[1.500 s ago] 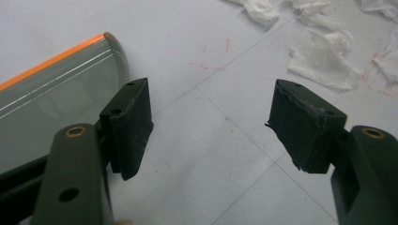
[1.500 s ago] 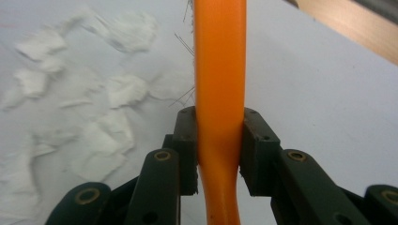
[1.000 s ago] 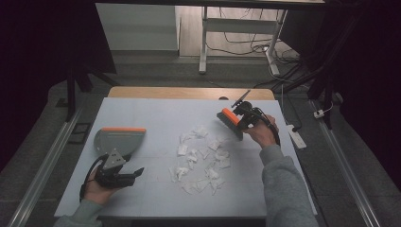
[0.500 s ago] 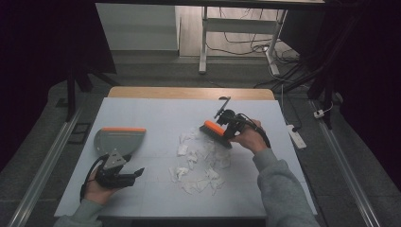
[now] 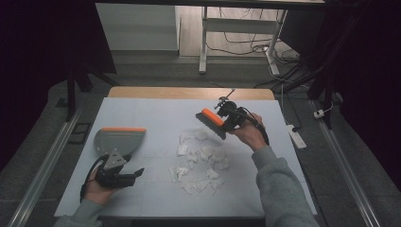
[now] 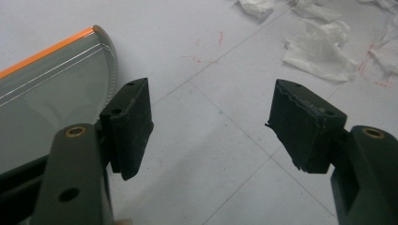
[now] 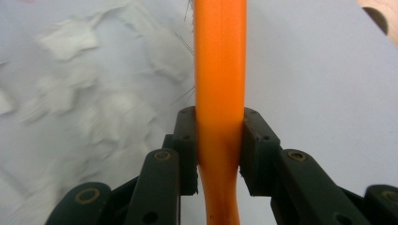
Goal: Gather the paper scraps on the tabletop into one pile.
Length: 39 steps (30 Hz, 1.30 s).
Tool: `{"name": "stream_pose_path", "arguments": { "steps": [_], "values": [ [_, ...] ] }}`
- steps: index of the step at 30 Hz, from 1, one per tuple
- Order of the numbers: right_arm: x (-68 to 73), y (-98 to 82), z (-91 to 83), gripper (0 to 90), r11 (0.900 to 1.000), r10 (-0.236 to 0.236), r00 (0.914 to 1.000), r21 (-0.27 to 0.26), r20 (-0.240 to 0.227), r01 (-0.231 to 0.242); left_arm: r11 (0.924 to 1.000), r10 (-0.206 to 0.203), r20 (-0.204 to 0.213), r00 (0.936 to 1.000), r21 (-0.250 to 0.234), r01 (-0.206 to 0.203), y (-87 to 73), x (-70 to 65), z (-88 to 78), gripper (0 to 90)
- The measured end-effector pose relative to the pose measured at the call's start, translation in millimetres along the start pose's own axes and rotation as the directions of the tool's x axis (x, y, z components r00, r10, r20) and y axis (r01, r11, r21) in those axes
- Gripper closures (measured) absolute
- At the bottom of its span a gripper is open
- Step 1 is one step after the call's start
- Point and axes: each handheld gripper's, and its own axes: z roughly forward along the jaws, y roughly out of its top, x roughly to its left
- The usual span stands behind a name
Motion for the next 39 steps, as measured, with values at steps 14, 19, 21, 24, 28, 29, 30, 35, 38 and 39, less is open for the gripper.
{"name": "stream_pose_path", "arguments": {
  "steps": [14, 19, 21, 24, 28, 29, 30, 35, 38, 39],
  "values": [
    [-11.0, 41.7, 51.5, 70.1, 0.990, -0.088, 0.9952, 0.118, 0.044, 0.082, 1.0000, -0.004, 0.005, 1.0000, 0.001, 0.004, -0.9, 1.8, 1.5, 31.4],
    [8.8, 42.4, 51.2, 70.2, 0.972, -0.184, 0.9826, 0.156, 0.025, 0.178, 1.0000, 0.001, 0.002, 1.0000, 0.001, -0.001, -0.8, 1.0, 0.9, 31.4],
    [14.6, 38.8, 47.7, 70.2, 0.970, -0.192, 0.9814, 0.152, 0.001, 0.190, 1.0000, 0.002, 0.003, 1.0000, 0.001, -0.002, -0.7, 0.5, 0.9, 31.4],
    [21.8, 29.7, 41.2, 70.3, 0.961, -0.233, 0.9714, 0.145, -0.047, 0.237, 1.0000, 0.005, 0.003, 1.0000, 0.002, -0.005, -0.4, 0.1, 0.7, 31.4],
    [35.4, 13.2, 31.2, 70.2, 0.955, -0.260, 0.9597, 0.121, -0.108, 0.272, 1.0000, 0.004, 0.001, 1.0000, 0.002, -0.004, -0.2, -0.8, 1.0, 31.4],
    [36.6, 9.8, 27.7, 70.2, 0.955, -0.260, 0.9577, 0.113, -0.123, 0.274, 1.0000, 0.006, 0.001, 1.0000, 0.003, -0.006, 0.0, -1.0, 1.2, 31.4],
    [36.9, 6.9, 23.8, 70.1, 0.960, -0.248, 0.9589, 0.099, -0.137, 0.263, 1.0000, 0.007, 0.002, 1.0000, 0.003, -0.007, 0.1, -1.2, 1.3, 31.4],
    [29.5, 2.6, 2.8, 70.1, 0.978, -0.209, 0.9737, -0.003, -0.091, 0.210, 1.0000, 0.005, -0.001, 1.0000, 0.003, -0.005, 0.2, -1.2, 1.4, 31.4],
    [24.8, 6.9, -2.3, 70.1, 0.981, -0.192, 0.9795, -0.027, -0.063, 0.190, 1.0000, 0.004, -0.001, 1.0000, 0.003, -0.004, 0.0, -1.1, 1.4, 31.4],
    [24.2, 9.2, -1.9, 70.1, 0.981, -0.192, 0.9801, -0.032, -0.051, 0.190, 1.0000, 0.004, -0.001, 1.0000, 0.004, -0.004, -0.1, -0.9, 1.5, 31.4]
  ]
}}
